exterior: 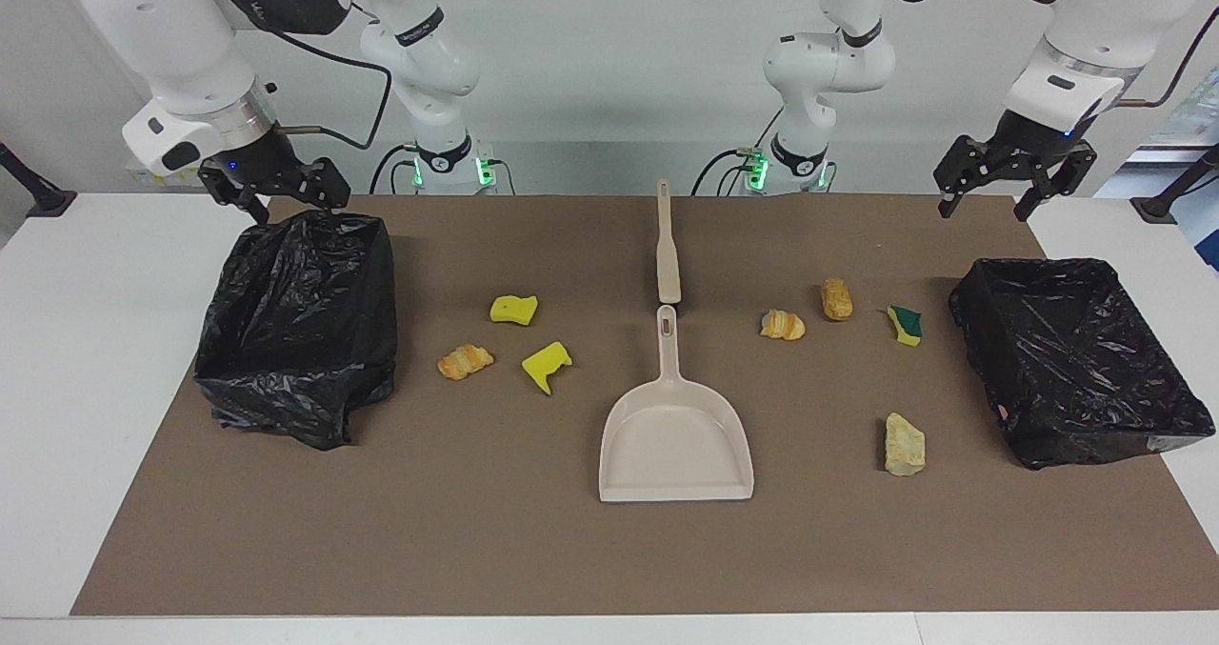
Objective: Sweep and dump trash in bin
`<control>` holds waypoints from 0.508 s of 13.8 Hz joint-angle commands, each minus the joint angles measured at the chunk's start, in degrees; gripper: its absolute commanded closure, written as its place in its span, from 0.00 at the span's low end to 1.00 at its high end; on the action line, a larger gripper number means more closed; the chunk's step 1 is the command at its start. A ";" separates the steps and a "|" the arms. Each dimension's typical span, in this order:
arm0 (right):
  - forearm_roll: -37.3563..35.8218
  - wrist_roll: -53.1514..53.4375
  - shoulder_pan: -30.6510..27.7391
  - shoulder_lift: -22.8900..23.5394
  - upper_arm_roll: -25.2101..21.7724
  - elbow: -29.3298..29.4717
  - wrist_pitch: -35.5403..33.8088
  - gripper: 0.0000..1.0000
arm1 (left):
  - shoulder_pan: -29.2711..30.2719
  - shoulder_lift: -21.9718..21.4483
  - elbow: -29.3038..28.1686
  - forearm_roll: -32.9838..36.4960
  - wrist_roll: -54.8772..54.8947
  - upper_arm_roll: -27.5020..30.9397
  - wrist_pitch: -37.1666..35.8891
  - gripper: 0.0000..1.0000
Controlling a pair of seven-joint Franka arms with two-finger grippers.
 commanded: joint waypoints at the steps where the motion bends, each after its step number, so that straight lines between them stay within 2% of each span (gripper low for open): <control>1: 1.01 -0.27 -0.88 -2.24 0.26 -2.99 1.45 0.00 | -0.13 0.07 0.96 0.33 0.28 -0.26 -1.12 0.00; 4: 1.10 0.35 -0.45 -2.42 0.35 -3.25 1.97 0.00 | 0.13 -0.81 0.96 0.33 0.28 -0.35 -1.12 0.00; 7: 1.79 0.61 -0.27 -4.61 0.70 -6.85 5.66 0.00 | -0.74 -1.08 0.61 0.07 0.01 -0.87 -0.86 0.00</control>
